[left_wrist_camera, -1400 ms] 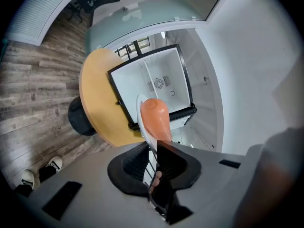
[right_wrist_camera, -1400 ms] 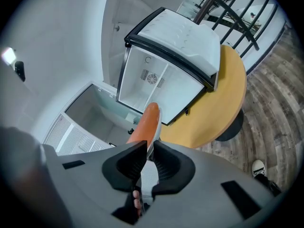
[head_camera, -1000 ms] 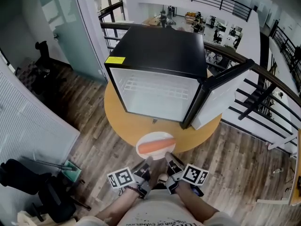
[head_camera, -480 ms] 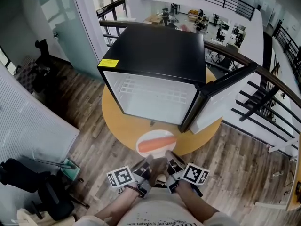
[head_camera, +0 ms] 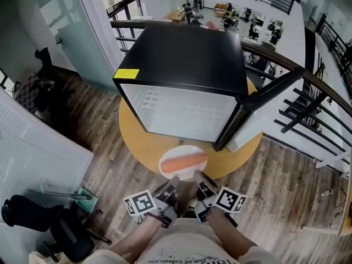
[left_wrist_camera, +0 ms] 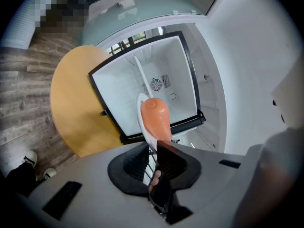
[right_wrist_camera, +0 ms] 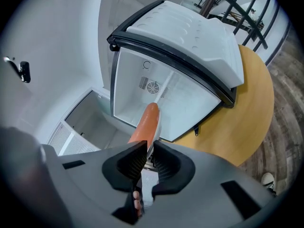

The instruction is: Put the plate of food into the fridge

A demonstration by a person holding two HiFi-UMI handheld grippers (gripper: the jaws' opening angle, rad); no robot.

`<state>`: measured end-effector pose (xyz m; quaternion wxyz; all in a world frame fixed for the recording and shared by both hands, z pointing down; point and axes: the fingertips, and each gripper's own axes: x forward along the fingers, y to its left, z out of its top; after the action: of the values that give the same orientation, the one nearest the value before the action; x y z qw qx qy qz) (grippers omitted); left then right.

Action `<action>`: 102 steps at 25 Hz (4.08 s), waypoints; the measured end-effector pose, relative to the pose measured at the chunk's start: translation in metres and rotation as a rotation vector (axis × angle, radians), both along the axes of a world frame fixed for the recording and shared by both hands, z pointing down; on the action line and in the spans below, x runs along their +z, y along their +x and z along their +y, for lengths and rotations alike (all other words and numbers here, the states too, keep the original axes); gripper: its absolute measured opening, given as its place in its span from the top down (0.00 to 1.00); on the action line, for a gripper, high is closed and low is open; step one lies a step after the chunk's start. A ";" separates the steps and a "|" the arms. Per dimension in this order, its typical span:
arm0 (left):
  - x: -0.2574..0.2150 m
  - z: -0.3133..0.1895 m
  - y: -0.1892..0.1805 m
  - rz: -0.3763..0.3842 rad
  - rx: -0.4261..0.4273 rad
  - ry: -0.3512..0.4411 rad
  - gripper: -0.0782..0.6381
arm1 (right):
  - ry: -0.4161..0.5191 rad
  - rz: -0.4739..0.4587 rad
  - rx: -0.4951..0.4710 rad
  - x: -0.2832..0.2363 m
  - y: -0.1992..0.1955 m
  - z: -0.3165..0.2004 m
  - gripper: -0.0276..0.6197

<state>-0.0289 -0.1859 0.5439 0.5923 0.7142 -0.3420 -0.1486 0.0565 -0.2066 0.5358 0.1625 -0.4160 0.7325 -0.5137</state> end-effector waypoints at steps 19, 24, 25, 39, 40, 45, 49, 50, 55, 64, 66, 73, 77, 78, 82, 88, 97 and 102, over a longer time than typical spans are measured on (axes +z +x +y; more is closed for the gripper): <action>-0.040 -0.091 -0.015 0.037 0.082 0.080 0.80 | 0.073 0.013 0.085 -0.041 -0.014 -0.083 0.86; -0.043 -0.117 -0.019 -0.013 0.114 0.094 0.80 | 0.089 0.027 0.101 -0.048 -0.012 -0.105 0.86; -0.045 -0.122 -0.018 -0.017 0.121 0.099 0.80 | 0.091 0.027 0.106 -0.049 -0.012 -0.109 0.86; -0.051 -0.171 -0.017 -0.036 0.152 0.130 0.80 | 0.098 0.028 0.175 -0.052 -0.010 -0.151 0.86; -0.051 -0.174 -0.016 -0.035 0.156 0.131 0.80 | 0.098 0.027 0.179 -0.052 -0.009 -0.154 0.86; -0.051 -0.191 -0.010 -0.015 0.170 0.121 0.80 | 0.096 0.033 0.201 -0.050 -0.005 -0.170 0.86; -0.046 -0.205 -0.007 -0.017 0.179 0.113 0.80 | 0.088 0.040 0.221 -0.045 -0.002 -0.181 0.86; -0.045 -0.208 -0.005 -0.013 0.180 0.110 0.80 | 0.086 0.041 0.224 -0.045 -0.001 -0.184 0.86; -0.044 -0.222 0.000 0.010 0.179 0.089 0.80 | 0.087 0.049 0.238 -0.043 0.003 -0.198 0.86; -0.034 -0.248 0.007 -0.009 0.201 0.083 0.80 | 0.072 0.050 0.274 -0.032 0.010 -0.222 0.86; -0.032 -0.253 0.008 -0.010 0.203 0.078 0.80 | 0.071 0.052 0.275 -0.031 0.010 -0.227 0.86; -0.026 -0.265 0.008 -0.010 0.204 0.061 0.80 | 0.070 0.054 0.279 -0.026 0.011 -0.238 0.86; -0.026 -0.271 0.008 -0.014 0.209 0.057 0.80 | 0.071 0.061 0.279 -0.024 0.011 -0.244 0.86; -0.026 -0.272 0.009 -0.013 0.209 0.054 0.80 | 0.071 0.063 0.278 -0.025 0.011 -0.244 0.86; -0.023 -0.274 0.010 -0.011 0.207 0.039 0.80 | 0.062 0.068 0.277 -0.022 0.012 -0.246 0.86; -0.022 -0.279 0.010 -0.002 0.203 0.030 0.80 | 0.069 0.077 0.274 -0.024 0.012 -0.251 0.86; -0.025 -0.281 0.012 -0.018 0.209 0.046 0.78 | 0.089 0.112 0.278 -0.029 0.012 -0.251 0.84; -0.025 -0.280 0.009 -0.058 0.200 0.081 0.77 | 0.107 0.169 0.252 -0.028 0.008 -0.249 0.82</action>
<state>-0.0200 -0.4660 0.5190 0.5645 0.7723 -0.2798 -0.0816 0.0641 -0.4553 0.5074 0.1853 -0.5371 0.7121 -0.4125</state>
